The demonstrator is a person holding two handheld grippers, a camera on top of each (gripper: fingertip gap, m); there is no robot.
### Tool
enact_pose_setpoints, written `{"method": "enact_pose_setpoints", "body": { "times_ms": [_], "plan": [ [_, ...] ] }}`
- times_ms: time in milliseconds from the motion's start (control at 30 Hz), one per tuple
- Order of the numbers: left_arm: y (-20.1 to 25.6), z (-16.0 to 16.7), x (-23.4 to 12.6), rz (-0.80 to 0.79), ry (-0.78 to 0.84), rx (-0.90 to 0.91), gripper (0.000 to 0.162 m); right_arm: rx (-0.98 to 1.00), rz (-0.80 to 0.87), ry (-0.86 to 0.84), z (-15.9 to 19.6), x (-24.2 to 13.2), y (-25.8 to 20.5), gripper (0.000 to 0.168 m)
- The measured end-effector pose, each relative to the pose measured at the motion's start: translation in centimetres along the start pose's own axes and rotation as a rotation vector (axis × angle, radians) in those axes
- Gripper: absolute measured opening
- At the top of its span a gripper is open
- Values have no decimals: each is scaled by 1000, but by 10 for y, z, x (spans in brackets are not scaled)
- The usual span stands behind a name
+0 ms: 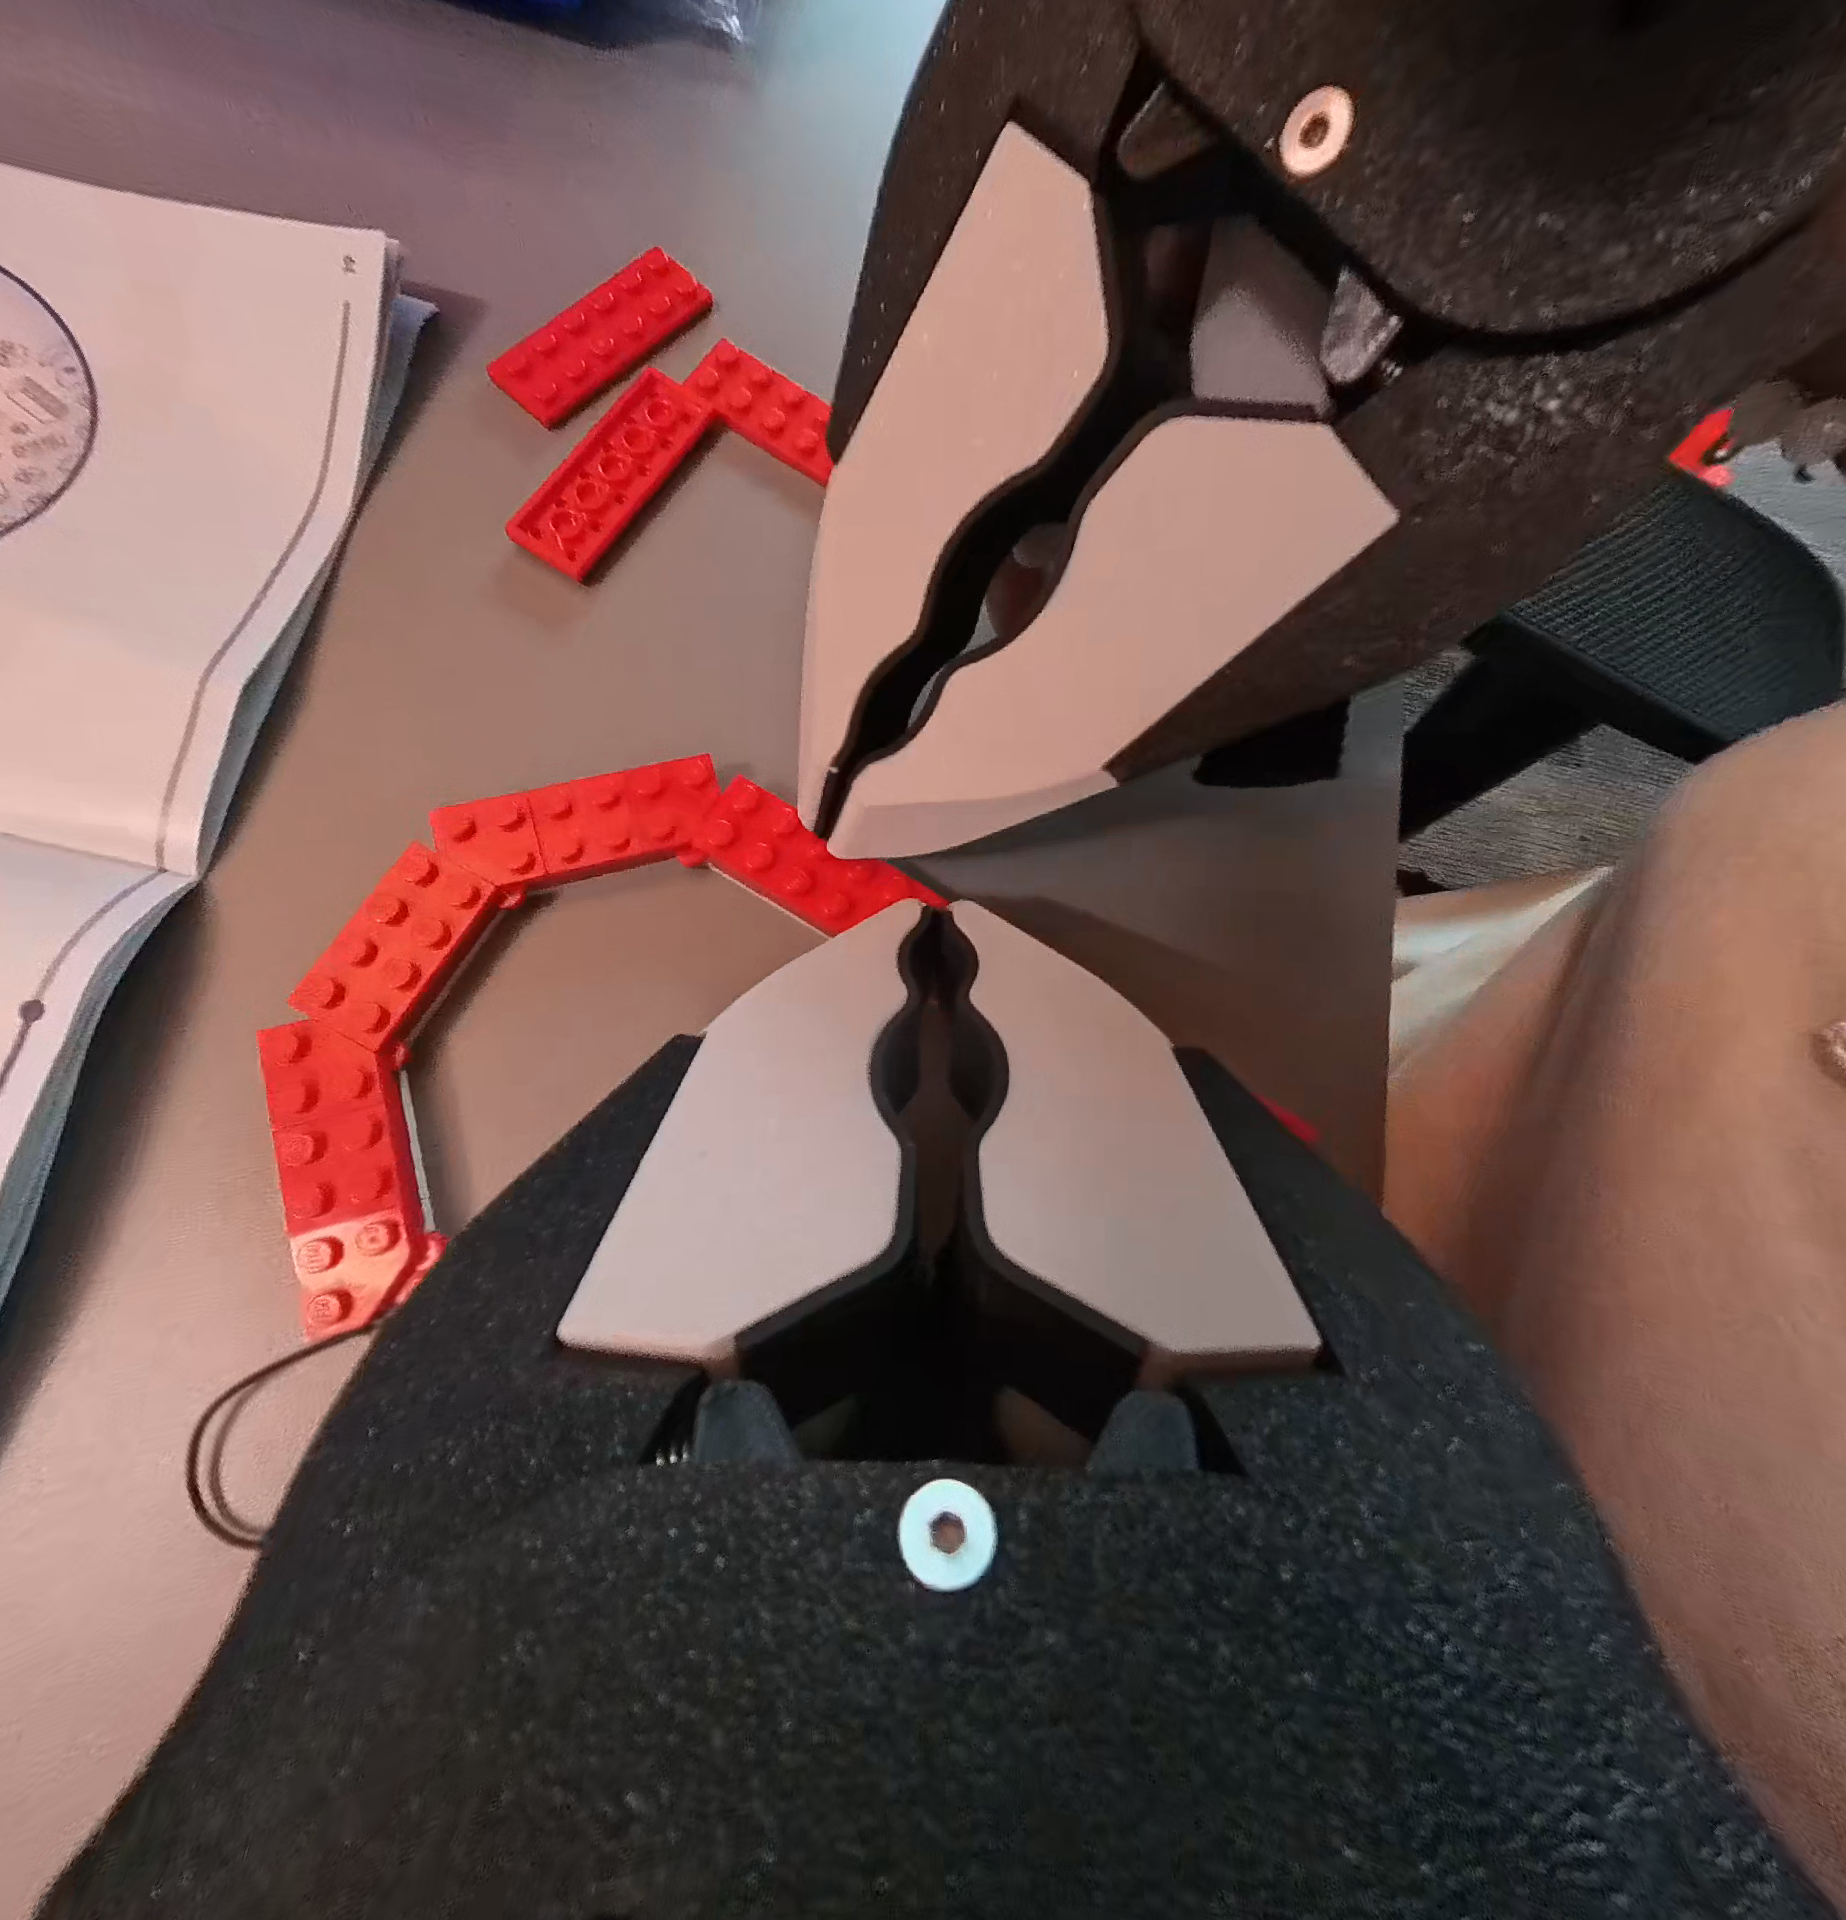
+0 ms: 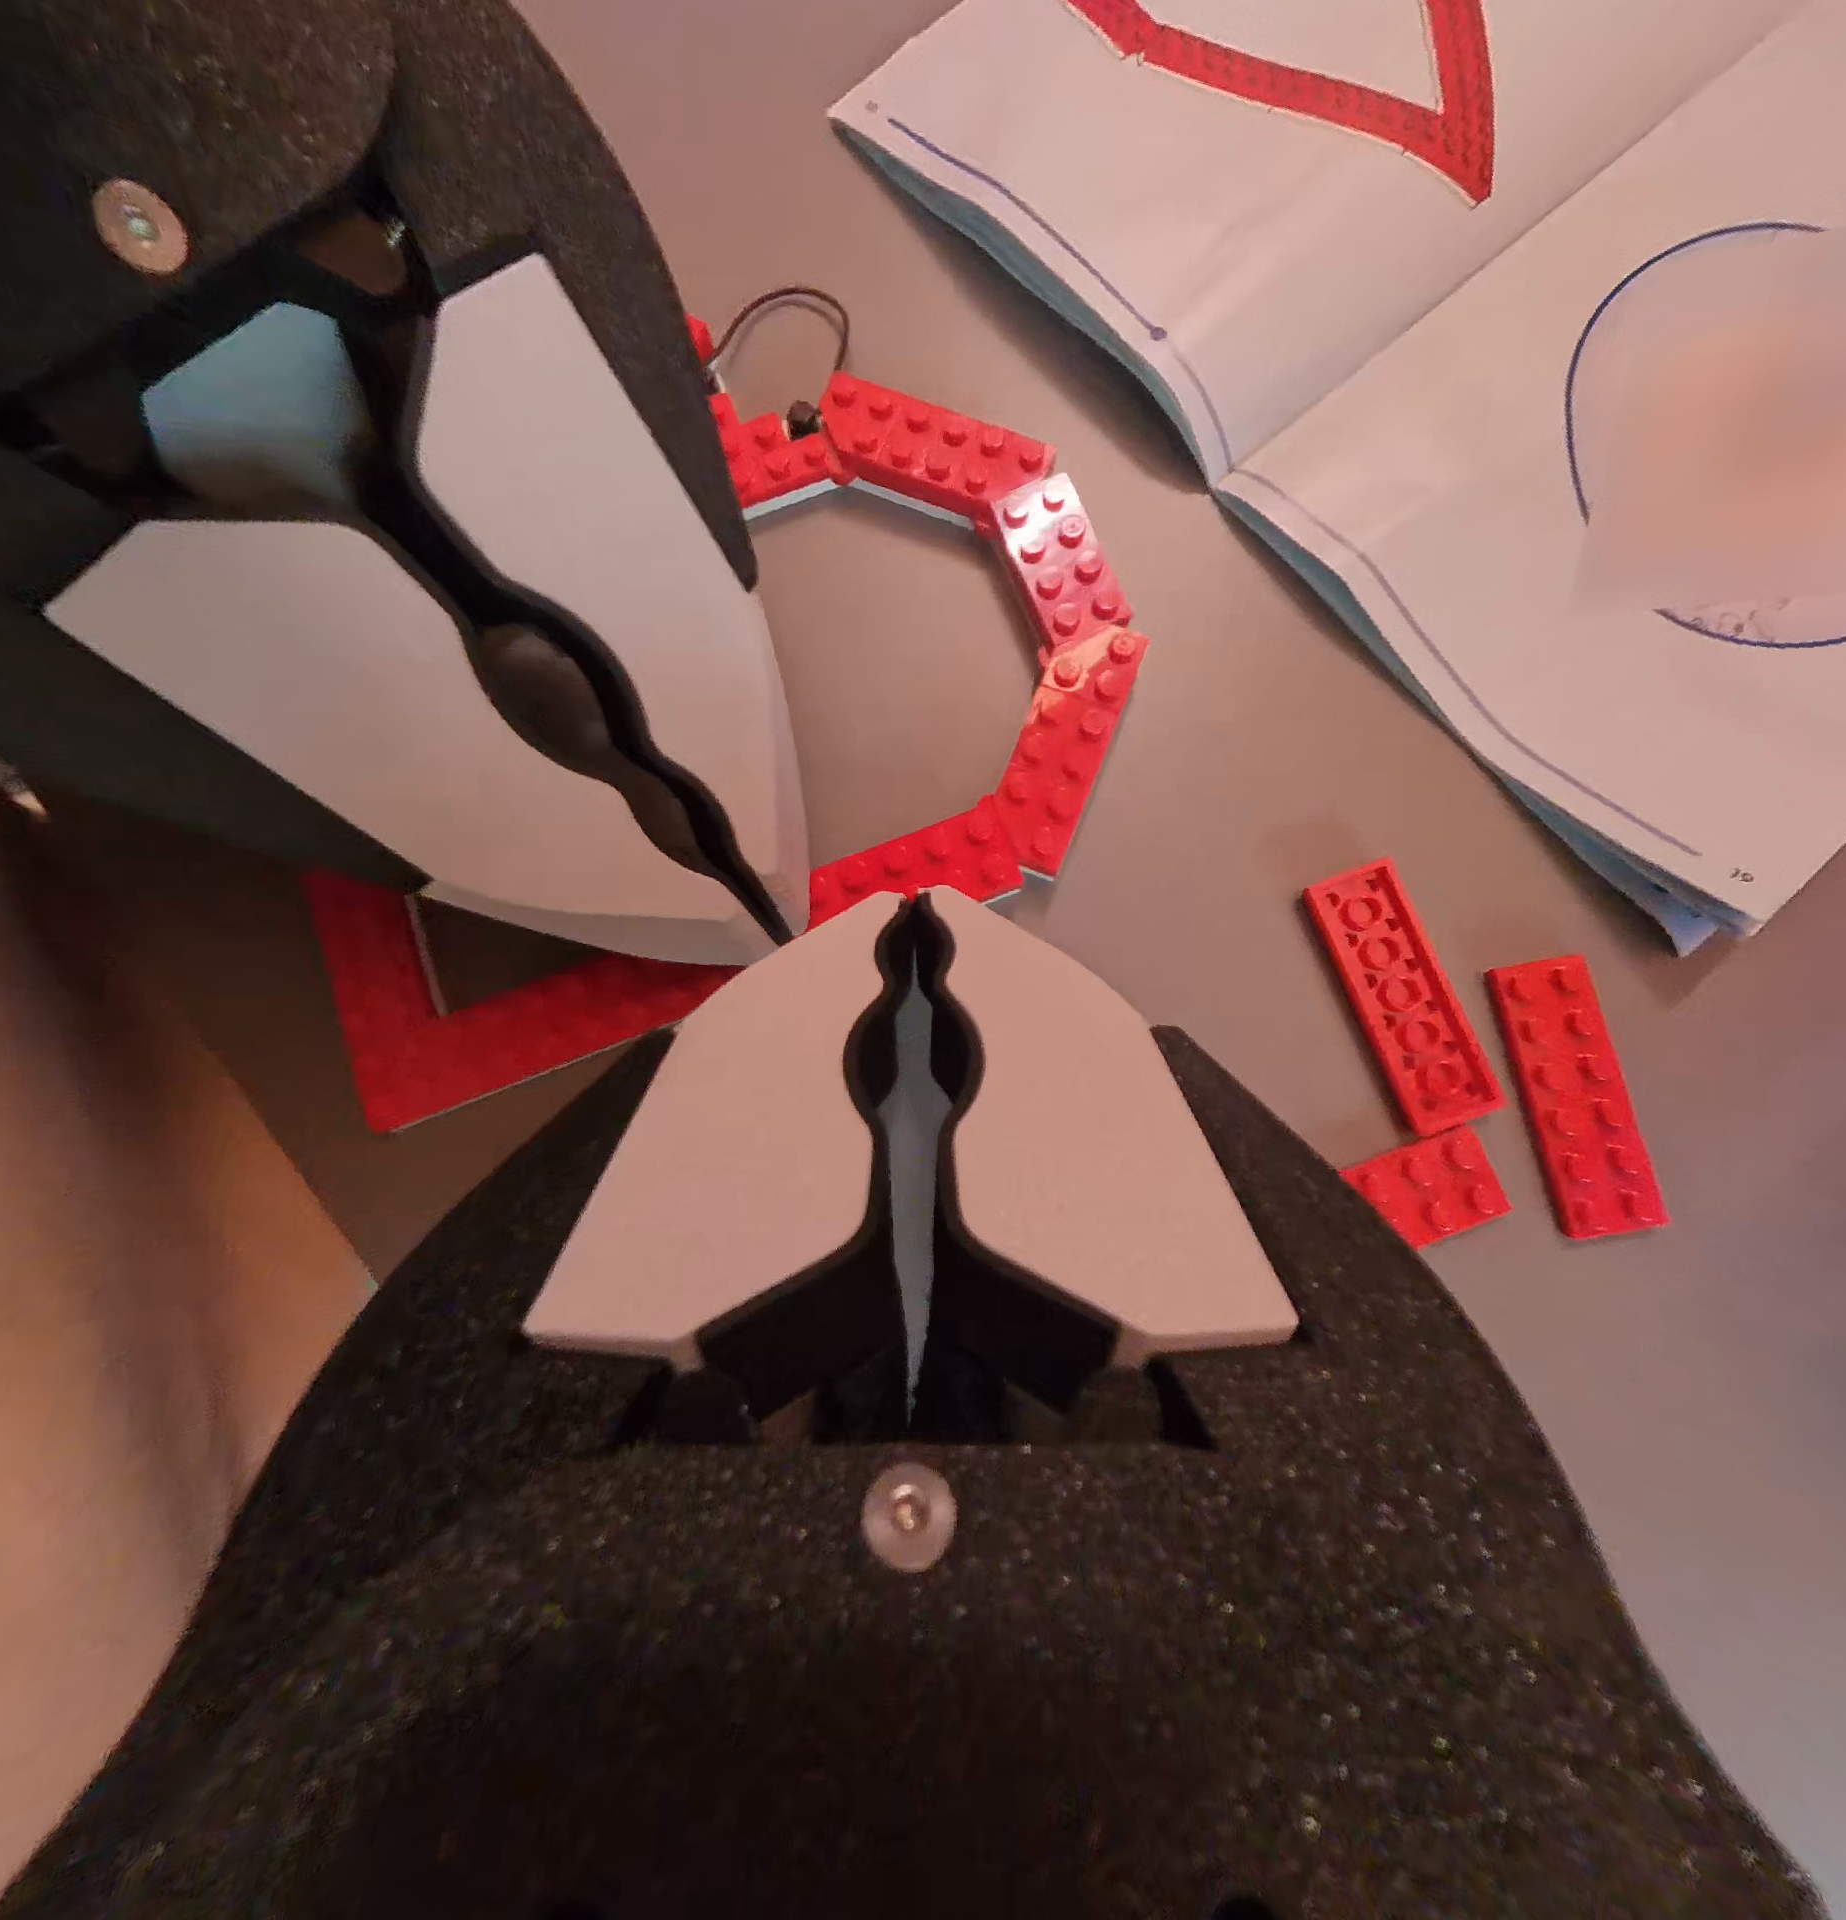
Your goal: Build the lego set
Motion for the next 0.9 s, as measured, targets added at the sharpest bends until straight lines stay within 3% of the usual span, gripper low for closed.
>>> {"method": "enact_pose_setpoints", "body": {
  "times_ms": [100, 233, 300, 433, 633, 767, 900],
  "plan": [
    [3, 1, -6, -73, 71, 17, 0, 16, -53, 51, 3, -1, 3, 0],
    [-7, 2, -52, -77, 352, -108, 6, 105, -122, 306, -8, -19, 11, 0],
    [-20, 14, -75, -128, 411, -154, 6, 103, -130, 266, -6, -17, 13, 0],
    [-31, 38, -94, -182, 414, -210, 6, 19, -152, 185, -4, -5, 1, 0],
    [-26, 47, -81, -179, 365, -158, 7, -22, -38, 108, 0, 6, 3, 0],
    [-23, 43, -77, -175, 417, -145, 6, -78, -17, 98, -1, 6, 1, 0],
    [-24, 44, -85, -202, 445, -134, 6, -83, 20, 159, 1, -13, 23, 23]
  ]
}}
Point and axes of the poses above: each gripper's, where its closed fingertips meet, x out along the fingers, z out of its underside, y = z × x across the jaws, the point moved 8 cm from there along -x, back along the fingers, and after that the axes turned 2 degrees about z, right-handed, at the moved point
